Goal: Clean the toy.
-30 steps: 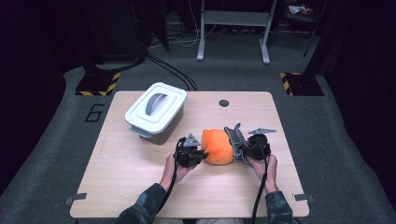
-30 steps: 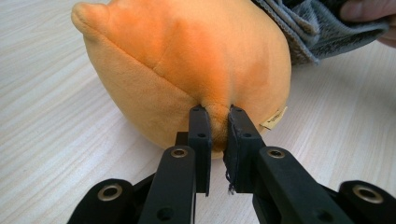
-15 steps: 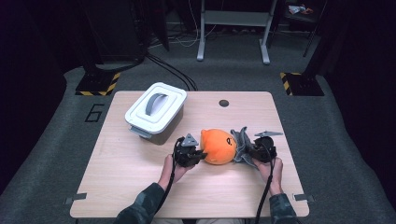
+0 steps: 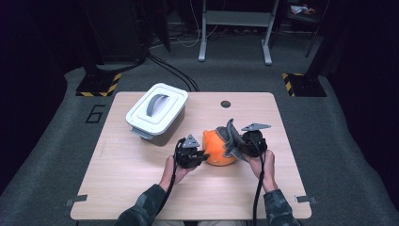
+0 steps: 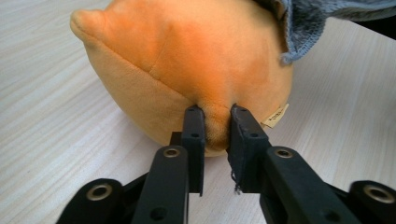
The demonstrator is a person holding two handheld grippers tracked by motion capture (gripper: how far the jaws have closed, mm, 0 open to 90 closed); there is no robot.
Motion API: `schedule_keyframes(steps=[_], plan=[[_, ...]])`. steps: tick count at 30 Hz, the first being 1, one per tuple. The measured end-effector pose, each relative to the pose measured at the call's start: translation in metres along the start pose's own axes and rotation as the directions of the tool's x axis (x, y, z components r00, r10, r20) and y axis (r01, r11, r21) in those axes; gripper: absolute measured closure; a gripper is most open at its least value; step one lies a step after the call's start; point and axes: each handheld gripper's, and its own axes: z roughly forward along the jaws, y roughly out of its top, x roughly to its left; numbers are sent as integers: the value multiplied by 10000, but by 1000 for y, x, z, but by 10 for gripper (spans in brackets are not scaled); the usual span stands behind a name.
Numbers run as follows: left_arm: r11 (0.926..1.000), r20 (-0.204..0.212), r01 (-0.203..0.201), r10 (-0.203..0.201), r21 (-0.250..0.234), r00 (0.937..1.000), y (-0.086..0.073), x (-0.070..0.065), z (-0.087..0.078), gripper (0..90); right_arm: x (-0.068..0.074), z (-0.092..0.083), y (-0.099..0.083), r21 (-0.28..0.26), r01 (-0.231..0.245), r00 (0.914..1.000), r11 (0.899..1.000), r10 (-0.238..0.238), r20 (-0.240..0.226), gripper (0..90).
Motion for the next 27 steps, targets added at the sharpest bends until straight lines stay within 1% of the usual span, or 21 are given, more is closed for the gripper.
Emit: schedule_keyframes(steps=[1, 2, 3, 4, 6, 7, 8, 9, 10, 11, 12, 14, 15, 17, 18, 19, 20, 22, 23, 24, 27], plan=[[10000, 35, -46, 46, -81, 10000, 0, 0, -1, 720, 0, 1, 0, 1, -156, 9999, 9999, 156, -26, 788], [9997, -158, -252, 251, -65, 9996, -1, -1, -1, 663, -3, 2, -1, 102, 25, 10000, 9999, -25, -15, 788], [9992, -338, -402, 398, -92, 9986, -1, -2, -2, 631, -5, 3, -1, 63, 14, 10000, 10000, -14, -17, 788], [9983, -354, -582, 579, -60, 9977, -2, -3, -2, 589, -6, 3, -1, 65, 3, 10000, 10000, -2, -55, 788], [9968, -631, -793, 786, -81, 9949, -4, -6, -2, 515, -7, 4, -1, 136, -26, 10000, 9999, 26, -9, 788], [9962, -624, -859, 848, -142, 9944, -5, -6, -2, 491, -5, 5, 0, 180, -291, 9996, 9994, 291, -18, 788], [9958, -712, -908, 901, -68, 9934, -6, -7, -2, 471, -6, 5, 1, 167, -215, 9998, 9996, 216, -21, 788], [9958, -752, -913, 909, -19, 9930, -6, -7, -1, 449, -8, 6, 1, 168, 31, 10000, 9999, -31, 14, 788], [9955, -772, -948, 945, -3, 9925, -6, -6, 2, 439, -8, 7, 1, 167, 1, 10000, 9999, -1, -4, 788], [9952, -833, -973, 975, 60, 9917, -7, -6, 4, 430, -6, 7, 2, 232, -316, 9995, 9992, 316, -35, 788], [9945, -882, -1050, 1049, 36, 9906, -7, -6, 5, 426, -7, 8, 2, 183, -257, 9997, 9995, 257, -33, 788], [9945, -883, -1043, 1046, 77, 9906, -7, -7, 9, 442, -9, 9, 2, 193, -257, 9996, 9995, 258, -60, 788], [9941, -856, -1088, 1083, -7, 9904, -8, -7, 11, 460, -10, 9, 1, 195, -199, 9998, 9996, 200, -78, 788], [9928, -861, -1196, 1189, -25, 9892, -8, -9, 14, 532, -11, 10, 1, 229, -227, 9997, 9995, 229, -112, 788], [9928, -932, -1198, 1186, -80, 9886, -8, -10, 15, 587, -10, 10, 0, 214, -428, 9990, 9989, 431, -130, 788], [9926, -902, -1214, 1199, -106, 9887, -7, -11, 15, 614, -12, 10, 0, 169, -281, 9995, 9995, 284, -169, 788], [9930, -884, -1172, 1155, -141, 9894, -7, -11, 15, 647, -13, 10, -1, 146, -195, 9997, 9997, 198, -156, 788], [9938, -843, -1092, 1071, -206, 9907, -6, -10, 15, 706, -13, 8, -2, 96, -406, 9991, 9991, 407, -153, 788], [9945, -795, -1024, 1004, -212, 9918, -5, -11, 15, 726, -14, 6, -2, 66, -352, 9992, 9994, 353, -160, 788], [9939, -813, -1082, 1061, -214, 9910, -4, -10, 14, 742, -14, 3, -2, -45, -433, 9989, 9991, 432, -175, 788], [9968, -501, -748, 734, -272, 9960, 1, -10, 12, 760, -13, -6, -2, -325, -478, 9986, 9983, 470, -238, 788]])
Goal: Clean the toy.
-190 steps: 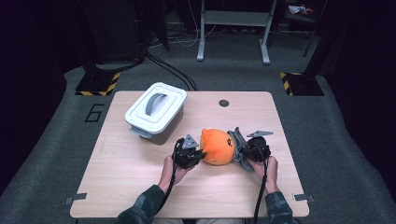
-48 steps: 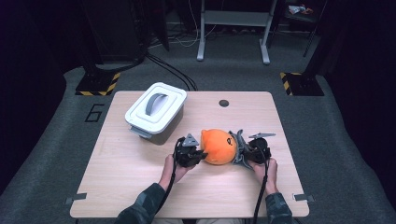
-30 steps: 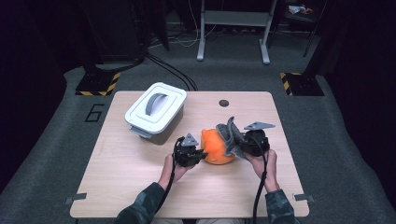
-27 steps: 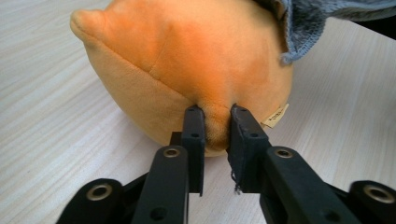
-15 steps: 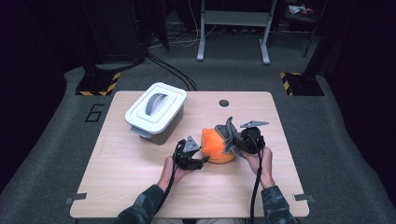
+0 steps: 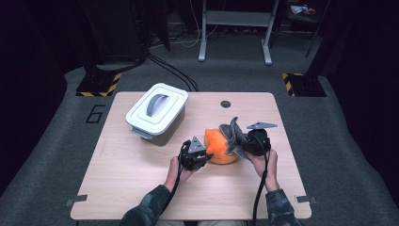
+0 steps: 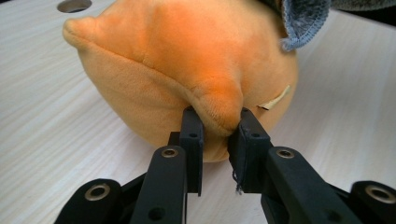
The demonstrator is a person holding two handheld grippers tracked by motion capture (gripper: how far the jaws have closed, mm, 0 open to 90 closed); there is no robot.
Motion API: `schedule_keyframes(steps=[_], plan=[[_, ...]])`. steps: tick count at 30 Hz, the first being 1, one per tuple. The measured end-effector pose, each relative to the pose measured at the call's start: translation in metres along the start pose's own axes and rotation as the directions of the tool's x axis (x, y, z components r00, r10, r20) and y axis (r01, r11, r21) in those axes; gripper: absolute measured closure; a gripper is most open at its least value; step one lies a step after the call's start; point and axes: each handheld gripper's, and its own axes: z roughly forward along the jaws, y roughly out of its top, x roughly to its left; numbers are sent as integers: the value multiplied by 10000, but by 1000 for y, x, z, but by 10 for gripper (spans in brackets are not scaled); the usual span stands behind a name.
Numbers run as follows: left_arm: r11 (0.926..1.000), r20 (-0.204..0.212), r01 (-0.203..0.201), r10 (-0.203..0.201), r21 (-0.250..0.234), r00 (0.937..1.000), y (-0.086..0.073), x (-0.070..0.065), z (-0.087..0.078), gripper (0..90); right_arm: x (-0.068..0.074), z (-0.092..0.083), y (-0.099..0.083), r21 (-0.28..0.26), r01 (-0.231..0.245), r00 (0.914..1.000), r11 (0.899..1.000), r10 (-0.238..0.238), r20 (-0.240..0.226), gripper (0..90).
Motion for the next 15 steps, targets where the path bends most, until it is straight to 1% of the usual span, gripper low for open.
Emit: schedule_keyframes(steps=[1, 2, 3, 4, 5, 6, 7, 8, 9, 11, 13, 14, 15], plan=[[9999, 128, 129, -128, -45, 9998, 4, -1, -1, 762, 1, -4, 1, -55, 52, 10000, 10000, -52, -55, 788], [9999, 128, 129, -128, -45, 9998, 4, -1, -1, 763, 1, -4, 1, -55, 52, 10000, 10000, -52, -55, 788], [9998, 231, 178, -179, 29, 9996, 6, -1, -2, 763, 7, -11, 4, -250, 122, 9997, 9996, -127, -196, 788], [9998, 216, 200, -201, 60, 9996, 8, -2, -2, 763, 12, -14, 6, -311, 105, 9995, 9995, -114, -292, 788], [9996, 272, 284, -284, -17, 9992, 9, -2, -3, 763, 16, -17, 8, -361, 290, 9988, 9989, -304, -392, 787], [9993, 410, 375, -375, 7, 9985, 11, -2, -3, 763, 22, -18, 10, -415, 376, 9979, 9984, -396, -503, 787], [9991, 467, 413, -413, 2, 9981, 12, -2, -4, 763, 27, -19, 11, -475, 492, 9968, 9977, -520, -601, 787], [9993, 500, 362, -362, 10, 9981, 13, -3, -5, 763, 32, -19, 12, -490, 526, 9960, 9974, -560, -699, 787], [9989, 589, 458, -455, -33, 9972, 14, -3, -5, 763, 40, -19, 14, -471, 774, 9936, 9959, -809, -783, 787], [9987, 697, 514, -509, -63, 9963, 15, -4, -6, 764, 48, -15, 14, -384, 938, 9911, 9948, -970, -912, 787], [9988, 668, 481, -482, 33, 9966, 15, -5, -5, 766, 55, -7, 13, -159, 1288, 9888, 9915, -1297, -734, 787], [9988, 651, 480, -484, 85, 9967, 15, -4, -5, 767, 57, -3, 12, -76, 1360, 9888, 9907, -1362, -607, 787], [9981, 634, 612, -617, 96, 9961, 14, -4, -4, 768, 58, 0, 11, -21, 1417, 9887, 9899, -1417, -487, 787]])
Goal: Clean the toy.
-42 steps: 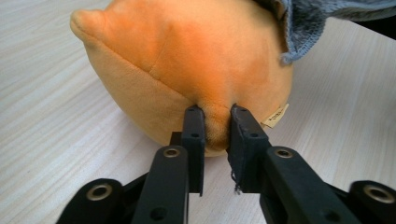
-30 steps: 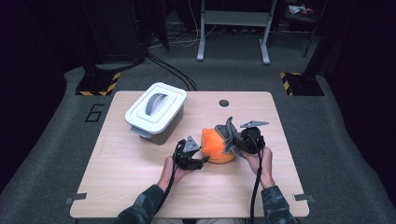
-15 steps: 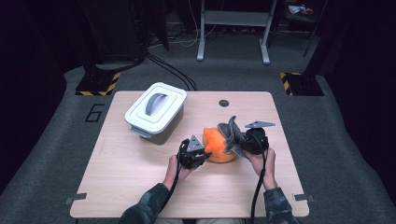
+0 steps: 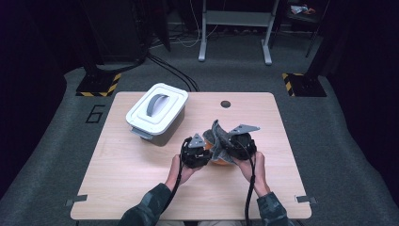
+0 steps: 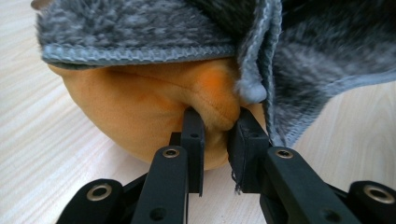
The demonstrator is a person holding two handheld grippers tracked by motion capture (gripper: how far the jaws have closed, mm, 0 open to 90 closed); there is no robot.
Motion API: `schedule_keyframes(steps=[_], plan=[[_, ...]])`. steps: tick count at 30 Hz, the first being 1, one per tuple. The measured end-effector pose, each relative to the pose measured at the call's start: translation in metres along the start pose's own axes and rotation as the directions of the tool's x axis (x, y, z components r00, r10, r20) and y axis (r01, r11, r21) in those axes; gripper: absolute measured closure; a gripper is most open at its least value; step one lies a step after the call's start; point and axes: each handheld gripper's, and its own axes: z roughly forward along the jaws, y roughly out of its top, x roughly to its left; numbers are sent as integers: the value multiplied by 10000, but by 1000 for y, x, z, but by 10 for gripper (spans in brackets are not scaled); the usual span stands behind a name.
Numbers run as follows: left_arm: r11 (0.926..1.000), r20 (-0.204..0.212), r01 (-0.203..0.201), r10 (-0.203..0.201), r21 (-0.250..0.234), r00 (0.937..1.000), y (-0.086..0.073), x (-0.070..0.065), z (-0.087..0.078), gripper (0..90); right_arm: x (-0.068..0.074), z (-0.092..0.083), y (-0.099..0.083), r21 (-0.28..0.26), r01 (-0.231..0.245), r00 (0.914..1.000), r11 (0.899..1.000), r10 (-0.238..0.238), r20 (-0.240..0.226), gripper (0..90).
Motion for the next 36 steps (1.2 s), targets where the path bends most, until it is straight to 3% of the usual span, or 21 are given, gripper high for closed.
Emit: schedule_keyframes(steps=[5, 8, 17, 22, 30, 33, 36], plan=[[9997, -58, 231, -230, 78, 9997, -2, 2, 1, 769, 0, 4, -5, 147, 335, 9985, 9993, -341, 425, 789], [9995, -64, 315, -314, 102, 9995, -3, 3, 2, 769, -5, 3, -9, 172, 29, 9981, 9998, -40, 616, 789], [9990, 135, 452, -452, 44, 9989, -5, 7, 3, 768, -35, 0, -25, 257, -634, 9918, 9977, 602, 1131, 788], [9984, 177, 560, -561, 95, 9983, -6, 10, 3, 768, -55, 5, -40, 661, -1376, 9798, 9883, 1260, 1552, 788], [9984, 209, 567, -568, 91, 9982, -8, 11, 3, 767, -73, 25, -61, 1272, -2064, 9712, 9702, 1874, 1471, 787], [9980, 245, 631, -633, 77, 9977, -9, 12, 3, 766, -78, 35, -69, 1710, -2386, 9681, 9559, 2202, 1195, 787], [9988, 243, 487, -489, 112, 9985, -8, 12, 2, 766, -81, 28, -69, 1555, -2405, 9675, 9581, 2237, 1180, 786]])
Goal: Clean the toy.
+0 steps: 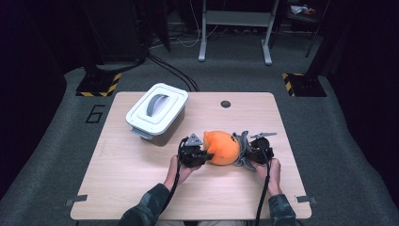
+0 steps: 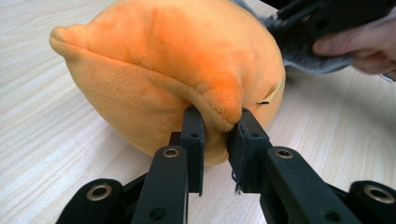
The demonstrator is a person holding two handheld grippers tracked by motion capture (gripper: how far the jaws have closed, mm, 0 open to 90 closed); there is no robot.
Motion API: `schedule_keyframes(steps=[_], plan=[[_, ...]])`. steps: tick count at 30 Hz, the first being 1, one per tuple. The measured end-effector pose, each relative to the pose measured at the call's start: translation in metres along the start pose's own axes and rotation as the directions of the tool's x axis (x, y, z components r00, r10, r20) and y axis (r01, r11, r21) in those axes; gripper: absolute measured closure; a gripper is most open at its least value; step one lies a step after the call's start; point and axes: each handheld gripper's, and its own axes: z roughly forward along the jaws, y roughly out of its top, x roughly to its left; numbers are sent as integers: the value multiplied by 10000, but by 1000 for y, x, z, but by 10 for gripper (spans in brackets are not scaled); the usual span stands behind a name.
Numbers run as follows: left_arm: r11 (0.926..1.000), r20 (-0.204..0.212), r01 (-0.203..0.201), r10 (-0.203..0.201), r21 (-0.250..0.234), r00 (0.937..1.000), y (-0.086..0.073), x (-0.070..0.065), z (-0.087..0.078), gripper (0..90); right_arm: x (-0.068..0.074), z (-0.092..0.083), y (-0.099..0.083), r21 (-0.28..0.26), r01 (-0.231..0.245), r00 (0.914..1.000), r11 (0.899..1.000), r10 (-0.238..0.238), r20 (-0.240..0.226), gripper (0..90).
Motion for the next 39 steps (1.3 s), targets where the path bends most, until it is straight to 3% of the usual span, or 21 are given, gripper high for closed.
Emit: schedule_keyframes(steps=[6, 11, 12, 16, 17, 18, 19, 22, 24, 25, 26, 31, 39], plan=[[9999, 46, -82, 83, -86, 10000, 1, -2, 1, 764, 2, -40, 14, -1045, 222, 9997, 9943, -229, -49, 786], [9998, 71, -198, 198, -55, 9998, 3, -3, 3, 763, 26, -62, 31, -1574, 929, 9948, 9832, -984, -274, 784], [9997, 64, -245, 245, 6, 9997, 4, -3, 2, 763, 34, -64, 34, -1635, 934, 9940, 9821, -1013, -407, 784], [9993, 50, -357, 357, 78, 9994, 5, -4, 2, 762, 62, -60, 46, -1674, 1841, 9786, 9686, -1965, -607, 782], [9993, 50, -357, 357, 78, 9994, 5, -4, 2, 762, 62, -60, 46, -1674, 1841, 9786, 9686, -1965, -607, 782], [9993, 49, -362, 362, 97, 9993, 5, -4, 2, 762, 76, -54, 51, -1556, 2062, 9736, 9661, -2185, -662, 781], [9993, 57, -352, 352, 101, 9994, 5, -4, 2, 762, 81, -50, 53, -1469, 2093, 9729, 9667, -2211, -684, 780], [9995, 43, -292, 291, 92, 9996, 4, -4, 3, 762, 90, -41, 54, -1274, 2204, 9714, 9671, -2295, -611, 780], [9995, 34, -295, 294, 102, 9996, 4, -3, 3, 762, 90, -37, 54, -1268, 2322, 9688, 9644, -2409, -580, 781], [9996, 31, -271, 270, 83, 9996, 4, -4, 3, 762, 91, -36, 53, -1154, 2195, 9728, 9688, -2263, -494, 781], [9996, -18, -280, 281, 105, 9996, 4, -4, 3, 762, 89, -36, 52, -1222, 2374, 9690, 9637, -2438, -401, 782], [9997, 15, -207, 207, 86, 9998, 4, -5, 4, 763, 83, -38, 49, -1151, 2528, 9671, 9606, -2545, -1, 781], [9998, 103, -160, 159, 87, 9998, 3, -4, 4, 763, 56, -40, 37, -1126, 1777, 9841, 9776, -1756, 285, 781]])
